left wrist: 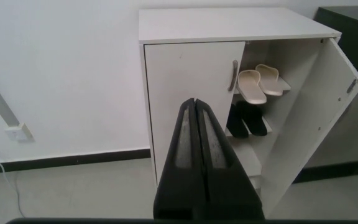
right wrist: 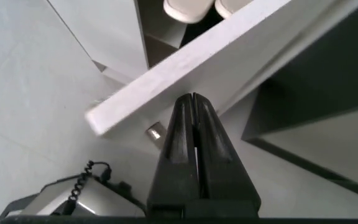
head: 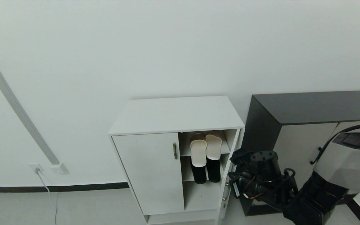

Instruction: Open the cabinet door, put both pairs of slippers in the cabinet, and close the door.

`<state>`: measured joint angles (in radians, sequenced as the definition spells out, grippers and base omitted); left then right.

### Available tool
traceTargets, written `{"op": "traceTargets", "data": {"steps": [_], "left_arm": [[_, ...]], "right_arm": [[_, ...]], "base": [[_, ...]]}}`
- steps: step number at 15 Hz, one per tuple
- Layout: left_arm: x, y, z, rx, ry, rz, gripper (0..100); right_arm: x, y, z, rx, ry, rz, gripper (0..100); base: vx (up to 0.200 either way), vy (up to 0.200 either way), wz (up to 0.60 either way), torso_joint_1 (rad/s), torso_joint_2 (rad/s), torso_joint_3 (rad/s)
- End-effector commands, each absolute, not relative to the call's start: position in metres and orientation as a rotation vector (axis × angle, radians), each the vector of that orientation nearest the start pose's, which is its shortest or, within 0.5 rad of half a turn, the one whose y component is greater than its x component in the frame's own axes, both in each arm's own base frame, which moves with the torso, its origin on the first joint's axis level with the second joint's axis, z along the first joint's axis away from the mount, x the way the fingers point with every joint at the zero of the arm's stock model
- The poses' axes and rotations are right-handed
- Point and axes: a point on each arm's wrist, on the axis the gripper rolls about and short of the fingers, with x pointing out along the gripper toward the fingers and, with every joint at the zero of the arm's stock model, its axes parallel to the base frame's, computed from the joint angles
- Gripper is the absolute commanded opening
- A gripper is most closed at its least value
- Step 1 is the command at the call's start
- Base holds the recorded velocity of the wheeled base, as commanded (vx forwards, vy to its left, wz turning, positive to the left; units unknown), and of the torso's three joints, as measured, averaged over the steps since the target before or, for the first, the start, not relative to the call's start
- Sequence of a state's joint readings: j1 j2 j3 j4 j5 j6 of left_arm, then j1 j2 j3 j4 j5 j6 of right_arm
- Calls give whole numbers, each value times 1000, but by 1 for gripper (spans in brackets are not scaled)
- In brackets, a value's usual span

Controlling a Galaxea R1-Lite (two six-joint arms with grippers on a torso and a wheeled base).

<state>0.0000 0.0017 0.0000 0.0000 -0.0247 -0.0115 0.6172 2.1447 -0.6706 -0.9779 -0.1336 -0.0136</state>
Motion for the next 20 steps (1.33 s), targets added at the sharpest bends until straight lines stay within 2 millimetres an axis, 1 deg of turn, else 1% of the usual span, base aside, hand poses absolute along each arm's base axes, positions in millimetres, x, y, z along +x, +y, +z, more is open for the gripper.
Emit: {"op": "traceTargets", "data": {"steps": [1,4,10,15,16,20], "left_arm": [[-23,-1,76,-12,2,-26,0],[-23,-1,76,-12,2,-26,0],[-23,-1,76,-12,2,-25,0],[-23,-1,76,-12,2,-26,0],[-23,-1,76,-12,2,-25,0],[-23,-1,76,-12,2,-25,0]], "right_arm": [[296,207,25,-197,464,478,0],[312,219,25,-135,436,468,0],[340,238,13,-110,393,468,0],[369,248,6,-71,347,445,0],[371,249,6,-70,348,443,0],[395,256,6,-54,312,416,0]], "base": [[0,0,0,0,0,0],[0,0,0,0,0,0],[0,0,0,0,0,0],[0,0,0,0,0,0],[0,0,0,0,0,0],[0,0,0,0,0,0]]}}
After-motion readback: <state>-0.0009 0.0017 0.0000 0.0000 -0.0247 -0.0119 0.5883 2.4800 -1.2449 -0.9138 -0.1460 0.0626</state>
